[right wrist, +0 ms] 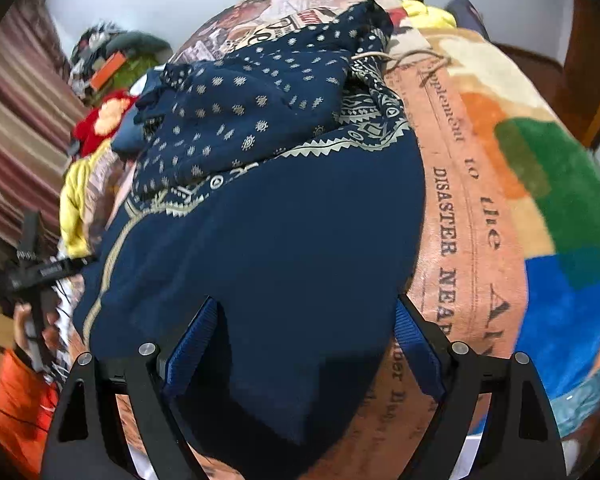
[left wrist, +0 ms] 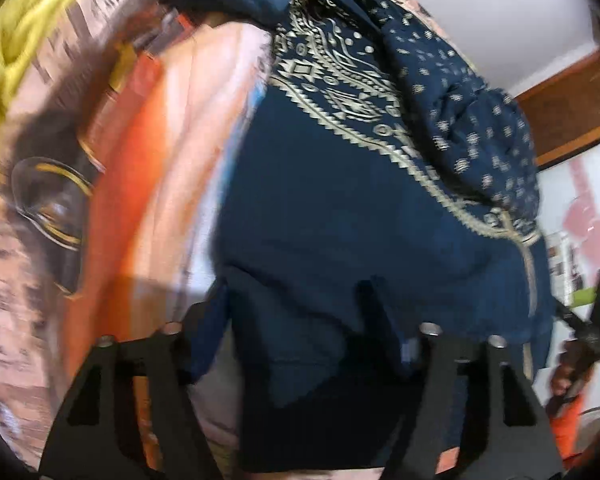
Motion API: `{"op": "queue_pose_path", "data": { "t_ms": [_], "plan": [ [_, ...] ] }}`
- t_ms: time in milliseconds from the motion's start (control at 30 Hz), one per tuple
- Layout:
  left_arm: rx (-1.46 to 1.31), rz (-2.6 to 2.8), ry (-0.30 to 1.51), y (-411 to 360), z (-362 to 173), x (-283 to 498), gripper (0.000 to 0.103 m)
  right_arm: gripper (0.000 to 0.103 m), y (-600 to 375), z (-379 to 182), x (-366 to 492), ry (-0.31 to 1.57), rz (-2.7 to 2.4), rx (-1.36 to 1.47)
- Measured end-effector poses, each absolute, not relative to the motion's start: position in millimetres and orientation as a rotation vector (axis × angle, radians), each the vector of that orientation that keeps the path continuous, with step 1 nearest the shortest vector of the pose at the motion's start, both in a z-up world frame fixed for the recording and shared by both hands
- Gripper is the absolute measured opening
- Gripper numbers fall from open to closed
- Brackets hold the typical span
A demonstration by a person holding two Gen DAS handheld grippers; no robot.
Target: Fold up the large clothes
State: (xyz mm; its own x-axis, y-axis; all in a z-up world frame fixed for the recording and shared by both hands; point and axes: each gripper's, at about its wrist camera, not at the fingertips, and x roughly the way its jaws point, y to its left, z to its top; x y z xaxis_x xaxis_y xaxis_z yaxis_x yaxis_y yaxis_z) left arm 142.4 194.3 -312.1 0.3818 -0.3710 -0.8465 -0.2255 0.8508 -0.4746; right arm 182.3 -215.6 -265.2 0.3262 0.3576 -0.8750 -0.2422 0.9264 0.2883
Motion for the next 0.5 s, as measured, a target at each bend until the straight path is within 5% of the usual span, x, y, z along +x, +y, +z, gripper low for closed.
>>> {"op": "queue_pose_path", "data": {
  "t_ms": [67,233,300,500],
  "plan": [
    [-0.566,-0.122,1.181,189,-307,145,0.046,0.077,-215,-265,182,1.157,0.403,0.127],
    [-0.414,-0.122,1.154,170,-285,156,0.010,0.021,-204,-255,185,1.113,0.458,0.116],
    [-0.383,-0.138,1.118,166,-269,161,0.008,0.010,-199,-249,188,1.089,0.472,0.107],
    [-0.333,-0.151,0.959,165,-207,183,0.008,0.008,-190,-208,209,0.954,0.480,0.050]
  ]
}}
